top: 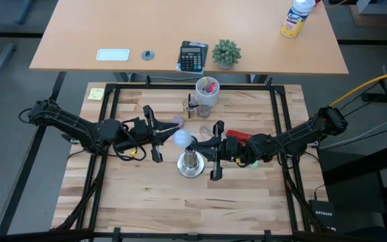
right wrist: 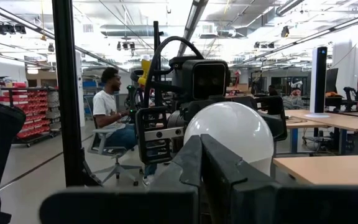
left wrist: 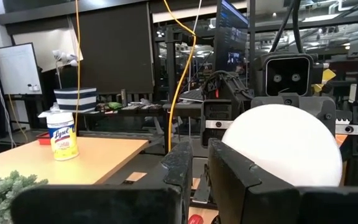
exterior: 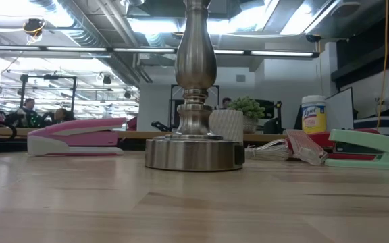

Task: Screw lightbulb
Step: Insert the lightbulb into the lamp socket

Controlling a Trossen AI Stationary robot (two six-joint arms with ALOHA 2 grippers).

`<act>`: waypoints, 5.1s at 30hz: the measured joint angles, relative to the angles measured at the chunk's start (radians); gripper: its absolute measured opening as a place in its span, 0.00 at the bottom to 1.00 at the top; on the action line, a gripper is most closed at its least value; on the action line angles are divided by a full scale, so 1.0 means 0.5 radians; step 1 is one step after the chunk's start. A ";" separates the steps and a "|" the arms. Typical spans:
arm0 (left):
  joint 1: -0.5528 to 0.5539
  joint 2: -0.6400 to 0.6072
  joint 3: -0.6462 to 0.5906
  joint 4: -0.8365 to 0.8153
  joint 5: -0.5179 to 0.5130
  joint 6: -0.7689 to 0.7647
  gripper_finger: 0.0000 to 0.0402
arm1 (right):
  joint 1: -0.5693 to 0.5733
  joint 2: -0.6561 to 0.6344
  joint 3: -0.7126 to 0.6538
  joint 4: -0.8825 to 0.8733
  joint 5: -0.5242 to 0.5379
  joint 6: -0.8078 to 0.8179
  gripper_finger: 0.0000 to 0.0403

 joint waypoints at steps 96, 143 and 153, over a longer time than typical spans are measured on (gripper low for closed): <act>0.002 0.001 0.002 0.013 -0.001 0.007 0.11 | 0.009 0.295 0.002 0.334 0.067 0.068 0.02; -0.749 -0.499 0.001 -1.088 0.628 -1.402 0.11 | 0.015 0.252 0.002 0.430 -0.005 0.053 0.02; -1.176 0.023 -0.018 -1.082 0.638 -2.209 0.11 | 0.015 0.252 0.002 0.441 -0.042 0.053 0.02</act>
